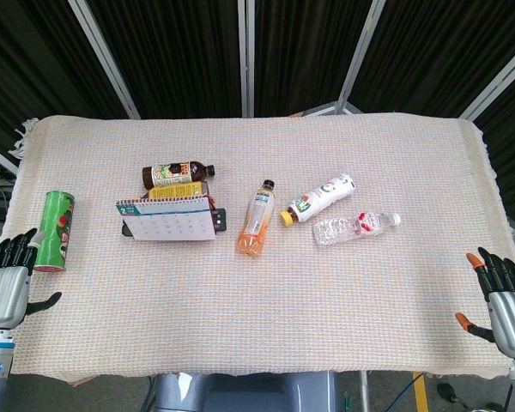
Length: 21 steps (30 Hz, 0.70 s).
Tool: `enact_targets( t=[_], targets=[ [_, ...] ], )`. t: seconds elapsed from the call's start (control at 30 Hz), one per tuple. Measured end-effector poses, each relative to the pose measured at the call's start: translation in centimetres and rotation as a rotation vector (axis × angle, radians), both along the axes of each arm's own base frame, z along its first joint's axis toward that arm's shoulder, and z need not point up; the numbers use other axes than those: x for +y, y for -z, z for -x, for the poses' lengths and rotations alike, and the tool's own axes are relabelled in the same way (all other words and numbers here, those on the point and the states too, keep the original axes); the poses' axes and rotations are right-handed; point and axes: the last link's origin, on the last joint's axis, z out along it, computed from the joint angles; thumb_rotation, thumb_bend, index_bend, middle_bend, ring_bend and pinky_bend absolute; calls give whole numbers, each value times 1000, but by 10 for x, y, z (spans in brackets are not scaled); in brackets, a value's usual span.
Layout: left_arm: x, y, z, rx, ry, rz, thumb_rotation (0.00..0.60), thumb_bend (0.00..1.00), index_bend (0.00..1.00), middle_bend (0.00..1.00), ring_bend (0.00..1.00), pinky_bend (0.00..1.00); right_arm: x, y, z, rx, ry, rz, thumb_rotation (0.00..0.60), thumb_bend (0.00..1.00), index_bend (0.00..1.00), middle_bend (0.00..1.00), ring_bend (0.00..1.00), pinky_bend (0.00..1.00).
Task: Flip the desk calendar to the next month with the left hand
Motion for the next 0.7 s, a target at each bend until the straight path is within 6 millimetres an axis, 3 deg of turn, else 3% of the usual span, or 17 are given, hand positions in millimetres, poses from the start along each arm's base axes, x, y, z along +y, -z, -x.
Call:
enact_targets(
  t=[0.4, 0.43, 0.5, 0.57, 0.63, 0.7],
  targets=[
    [2, 5, 1, -23, -11, 21, 600, 169, 0, 0, 0, 3, 1, 1, -1, -5, -3, -8, 600, 93, 0, 0, 0, 0],
    [3, 5, 0, -32, -12, 20, 600, 220, 0, 22, 45, 66, 1, 1, -2, -5, -3, -8, 600, 94, 0, 0, 0, 0],
    [6, 6, -1, -49, -11, 15, 600, 355, 0, 232, 280, 290, 2, 0, -2, -10, -5, -4, 600, 94, 0, 0, 0, 0],
    [12, 10, -4, -86, -18, 0, 600, 510, 0, 549, 588, 525, 2, -1, -3, -18, -7, -3, 600, 93, 0, 0, 0, 0],
    [17, 17, -6, -149, -40, 9, 600, 583, 0, 631, 672, 583, 2, -1, -2, -20, -5, -5, 600, 93, 0, 0, 0, 0],
    [21, 23, -8, -204, -60, 35, 600, 624, 0, 646, 698, 609, 2, -1, -1, -21, -2, -8, 600, 93, 0, 0, 0, 0]
  ],
)
